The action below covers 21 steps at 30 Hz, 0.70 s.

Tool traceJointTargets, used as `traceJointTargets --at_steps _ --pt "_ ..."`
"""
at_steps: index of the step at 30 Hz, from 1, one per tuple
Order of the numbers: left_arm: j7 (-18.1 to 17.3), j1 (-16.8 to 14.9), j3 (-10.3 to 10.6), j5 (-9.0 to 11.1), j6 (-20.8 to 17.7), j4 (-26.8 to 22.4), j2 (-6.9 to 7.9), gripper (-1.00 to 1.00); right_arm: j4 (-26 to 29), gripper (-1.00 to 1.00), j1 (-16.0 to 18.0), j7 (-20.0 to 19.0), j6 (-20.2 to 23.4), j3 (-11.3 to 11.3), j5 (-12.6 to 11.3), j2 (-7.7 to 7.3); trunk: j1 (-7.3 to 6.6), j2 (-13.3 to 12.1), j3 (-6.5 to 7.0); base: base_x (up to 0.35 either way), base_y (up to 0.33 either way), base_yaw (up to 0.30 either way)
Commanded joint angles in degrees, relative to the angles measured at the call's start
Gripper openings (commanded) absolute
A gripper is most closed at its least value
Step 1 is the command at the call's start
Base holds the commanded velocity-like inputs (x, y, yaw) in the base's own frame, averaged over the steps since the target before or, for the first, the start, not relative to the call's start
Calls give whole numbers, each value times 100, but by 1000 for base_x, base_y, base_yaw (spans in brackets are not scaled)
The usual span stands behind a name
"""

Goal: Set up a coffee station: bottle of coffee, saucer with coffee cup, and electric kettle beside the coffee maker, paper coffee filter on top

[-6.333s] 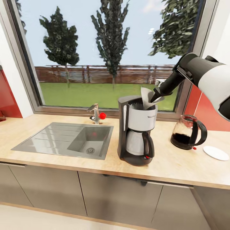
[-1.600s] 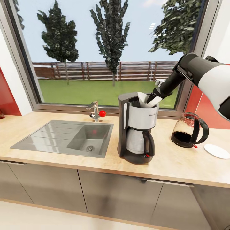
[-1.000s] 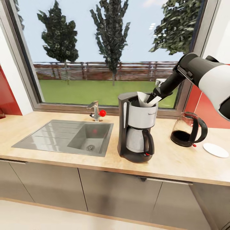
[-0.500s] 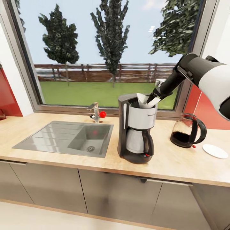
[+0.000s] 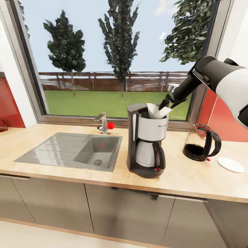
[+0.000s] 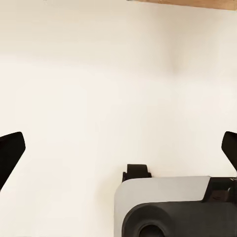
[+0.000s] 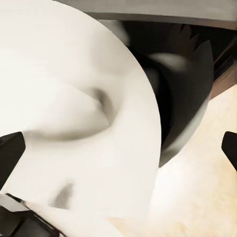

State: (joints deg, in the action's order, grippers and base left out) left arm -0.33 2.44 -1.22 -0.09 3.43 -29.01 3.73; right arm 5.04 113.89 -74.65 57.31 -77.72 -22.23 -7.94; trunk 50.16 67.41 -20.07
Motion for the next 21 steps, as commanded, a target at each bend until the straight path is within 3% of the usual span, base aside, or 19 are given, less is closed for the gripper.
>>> traceJointTargets --at_steps 1,21 --pt "-3 2 -10 -1 8 -8 -2 100 13 100 17 -64 35 -51 -38 -9 1 3 3 0 0 0" --pt "-9 2 -10 -1 8 -8 3 100 14 100 45 -158 35 -50 -18 -14 1 3 180 0 0 0"
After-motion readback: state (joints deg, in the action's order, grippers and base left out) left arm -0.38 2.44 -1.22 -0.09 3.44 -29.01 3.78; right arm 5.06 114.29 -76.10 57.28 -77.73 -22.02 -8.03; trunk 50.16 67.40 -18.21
